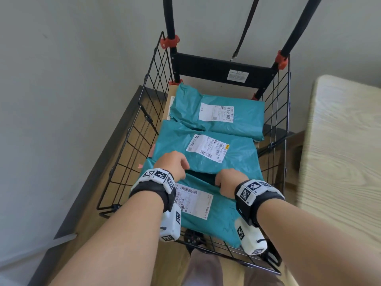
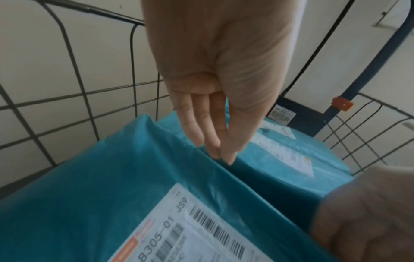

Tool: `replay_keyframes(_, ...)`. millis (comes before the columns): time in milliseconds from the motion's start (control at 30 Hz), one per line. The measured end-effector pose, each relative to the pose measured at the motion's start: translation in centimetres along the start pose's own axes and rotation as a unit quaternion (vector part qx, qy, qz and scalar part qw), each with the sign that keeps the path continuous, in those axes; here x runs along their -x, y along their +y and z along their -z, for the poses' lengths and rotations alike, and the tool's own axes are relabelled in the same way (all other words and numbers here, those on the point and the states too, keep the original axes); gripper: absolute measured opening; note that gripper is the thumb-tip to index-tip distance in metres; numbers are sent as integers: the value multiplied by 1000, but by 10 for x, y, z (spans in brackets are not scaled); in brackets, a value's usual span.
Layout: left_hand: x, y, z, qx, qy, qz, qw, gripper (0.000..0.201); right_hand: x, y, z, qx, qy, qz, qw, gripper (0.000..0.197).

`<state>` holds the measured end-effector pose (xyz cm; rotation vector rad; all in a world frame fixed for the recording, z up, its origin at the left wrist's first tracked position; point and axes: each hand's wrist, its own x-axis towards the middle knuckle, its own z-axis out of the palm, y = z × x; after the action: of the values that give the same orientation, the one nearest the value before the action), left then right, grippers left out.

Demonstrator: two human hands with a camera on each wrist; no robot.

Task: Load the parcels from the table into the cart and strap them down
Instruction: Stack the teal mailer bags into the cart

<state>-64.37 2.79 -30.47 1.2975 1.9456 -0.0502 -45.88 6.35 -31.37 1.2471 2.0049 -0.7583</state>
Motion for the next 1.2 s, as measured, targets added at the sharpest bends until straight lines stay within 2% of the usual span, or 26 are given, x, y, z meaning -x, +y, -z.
replay_keyframes(200, 1, 7, -3, -26, -73, 12, 997, 25, 11, -9, 10, 97, 98, 22, 990, 25)
replay_keyframes(300, 3, 10, -5, -44, -101, 18, 994, 29, 12, -9, 14, 88, 143, 34, 985, 21)
replay_keyframes(433, 3, 21, -1, -25, -77, 16, 997, 35, 11, 2, 20, 5, 152, 38, 988, 24)
replay_keyframes(567, 3, 39, 8, -26, -53, -2, 998, 36, 17, 16, 27, -21, 139, 34, 990, 31)
replay_keyframes(733, 5, 68, 17, -58, -39, -27, 997, 32, 31, 36, 41, -66, 170, 15, 983, 34)
replay_keyframes(933, 10, 119, 21, -110, -30, -87, 990, 28, 59, 63, 58, -92, 217, -15, 972, 32)
replay_keyframes(1200, 30, 209, -2, -148, -28, -161, 975, 30, 115, 126, 57, -114, 264, -74, 955, 25)
